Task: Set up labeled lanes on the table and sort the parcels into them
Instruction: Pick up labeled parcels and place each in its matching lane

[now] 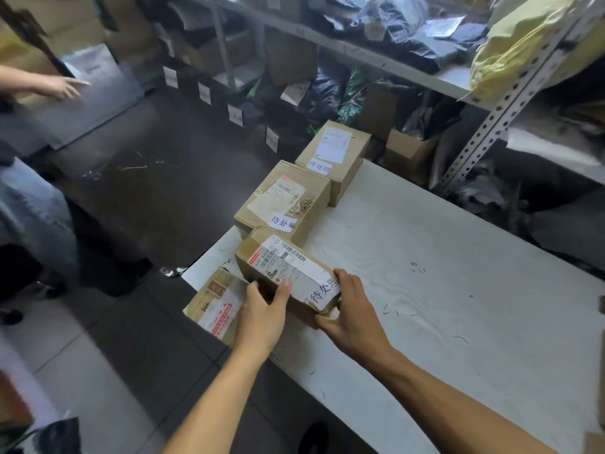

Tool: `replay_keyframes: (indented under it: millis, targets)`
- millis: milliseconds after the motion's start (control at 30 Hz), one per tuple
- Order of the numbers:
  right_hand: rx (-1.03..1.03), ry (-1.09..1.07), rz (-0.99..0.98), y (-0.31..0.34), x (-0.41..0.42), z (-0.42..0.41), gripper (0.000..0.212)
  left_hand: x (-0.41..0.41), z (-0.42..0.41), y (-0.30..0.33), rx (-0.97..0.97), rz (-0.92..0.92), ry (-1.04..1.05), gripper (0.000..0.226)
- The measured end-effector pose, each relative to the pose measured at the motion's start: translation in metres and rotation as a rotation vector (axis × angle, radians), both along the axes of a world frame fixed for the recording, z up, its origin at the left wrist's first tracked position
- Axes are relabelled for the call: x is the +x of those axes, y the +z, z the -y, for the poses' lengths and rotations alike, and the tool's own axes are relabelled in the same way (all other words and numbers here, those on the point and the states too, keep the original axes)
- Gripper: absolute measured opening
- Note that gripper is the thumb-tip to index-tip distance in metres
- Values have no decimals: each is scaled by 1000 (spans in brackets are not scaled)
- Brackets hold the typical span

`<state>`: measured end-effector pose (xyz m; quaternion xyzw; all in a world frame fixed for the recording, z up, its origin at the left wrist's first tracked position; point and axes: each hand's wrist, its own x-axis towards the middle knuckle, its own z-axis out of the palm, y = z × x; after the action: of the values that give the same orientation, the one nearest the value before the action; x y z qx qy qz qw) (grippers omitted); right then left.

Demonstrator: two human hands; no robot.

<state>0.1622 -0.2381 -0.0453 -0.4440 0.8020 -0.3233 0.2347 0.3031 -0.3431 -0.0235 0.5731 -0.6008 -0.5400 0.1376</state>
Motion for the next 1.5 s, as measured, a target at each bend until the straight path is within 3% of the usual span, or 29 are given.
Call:
replay_keyframes:
  millis: [133,233,400,533,633,733,833,933,1267,1500]
  targets:
    - [-79,-108,86,19,3,-37,87,-12,-28,3,196,-172,41,106]
    - [-150,-219,125,28,8,-61,82,-26,-54,8,372,-318,35,114]
    - [-172,-404,114,36,10,-98,88,-57,-90,7,436,-523,54,91]
    - [-127,-369,9,49,1,-132,76,-75,-107,15,444,-537,-9,81]
    - [-182,-403,299,67,-23,-157,51,-86,-116,22,436,-504,-165,86]
    - [-183,-486,767,80,-49,-175,67,-99,-127,33,416,-470,-343,82]
    - [-210,-403,919,88,-54,-196,74,-113,-144,46,415,-431,-511,81]
    - [-309,-455,921,94,-50,-225,65,-126,-165,58,421,-410,-643,84]
    - [-405,-720,845,144,-60,-330,74,-166,-260,112,463,-436,-908,87]
    - [-475,-706,786,193,-70,-380,69,-184,-304,162,462,-502,-996,84]
